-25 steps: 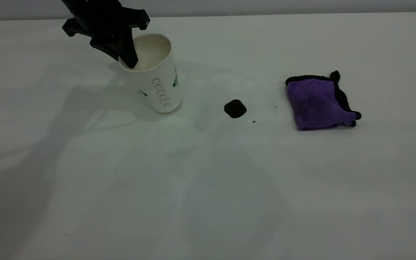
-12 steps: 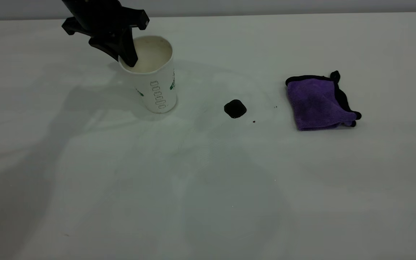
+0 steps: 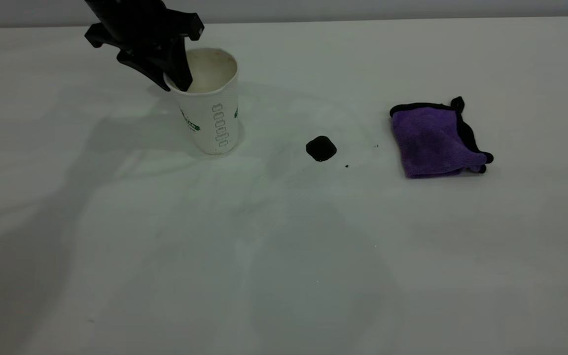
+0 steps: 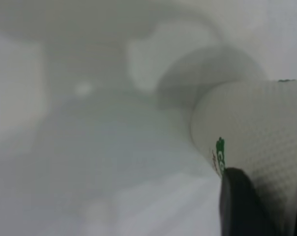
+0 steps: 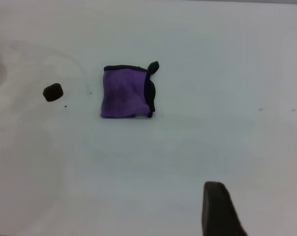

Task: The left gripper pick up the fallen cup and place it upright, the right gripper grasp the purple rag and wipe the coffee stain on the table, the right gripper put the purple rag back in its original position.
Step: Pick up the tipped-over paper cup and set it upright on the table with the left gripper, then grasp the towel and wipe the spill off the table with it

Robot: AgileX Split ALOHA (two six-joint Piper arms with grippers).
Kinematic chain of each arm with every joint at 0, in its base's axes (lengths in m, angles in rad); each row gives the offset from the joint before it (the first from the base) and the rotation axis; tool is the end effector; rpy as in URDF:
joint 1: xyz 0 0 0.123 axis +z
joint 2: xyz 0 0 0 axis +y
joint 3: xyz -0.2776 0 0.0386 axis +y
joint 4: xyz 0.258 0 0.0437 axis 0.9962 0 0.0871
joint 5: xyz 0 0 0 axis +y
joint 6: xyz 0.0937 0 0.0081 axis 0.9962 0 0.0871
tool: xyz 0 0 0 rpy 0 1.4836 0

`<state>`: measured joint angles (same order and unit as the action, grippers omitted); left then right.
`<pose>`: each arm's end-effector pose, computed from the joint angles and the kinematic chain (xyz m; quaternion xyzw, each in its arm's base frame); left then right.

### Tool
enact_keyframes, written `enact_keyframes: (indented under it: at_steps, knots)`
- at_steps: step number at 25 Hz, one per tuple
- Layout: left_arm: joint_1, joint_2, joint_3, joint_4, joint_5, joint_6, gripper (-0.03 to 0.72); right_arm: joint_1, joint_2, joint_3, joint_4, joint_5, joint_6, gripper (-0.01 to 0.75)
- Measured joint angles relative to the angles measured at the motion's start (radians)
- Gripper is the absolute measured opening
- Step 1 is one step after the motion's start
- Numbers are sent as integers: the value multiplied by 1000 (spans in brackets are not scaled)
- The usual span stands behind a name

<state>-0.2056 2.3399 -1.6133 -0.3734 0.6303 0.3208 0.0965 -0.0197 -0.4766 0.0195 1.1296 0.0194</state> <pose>0.4587 -0.1163 0.0701 0.1255 0.9724 -0.1220 0.1546 0.0079 0.0024 0.2685 -0.0343 0.8709 0.0381 0.4888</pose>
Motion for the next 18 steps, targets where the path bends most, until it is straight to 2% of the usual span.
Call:
enact_keyframes:
  at_steps: [4,7,18]
  knots:
    - [0,0,-23,2,9,0,437,0,0,0,0,0,0,440]
    - [0,-10,-53,3,44,0,497,0,0,0,0,0,0,440]
    - [0,-271,-193,15,352,-86,518,0,0,0,0,0,0,440]
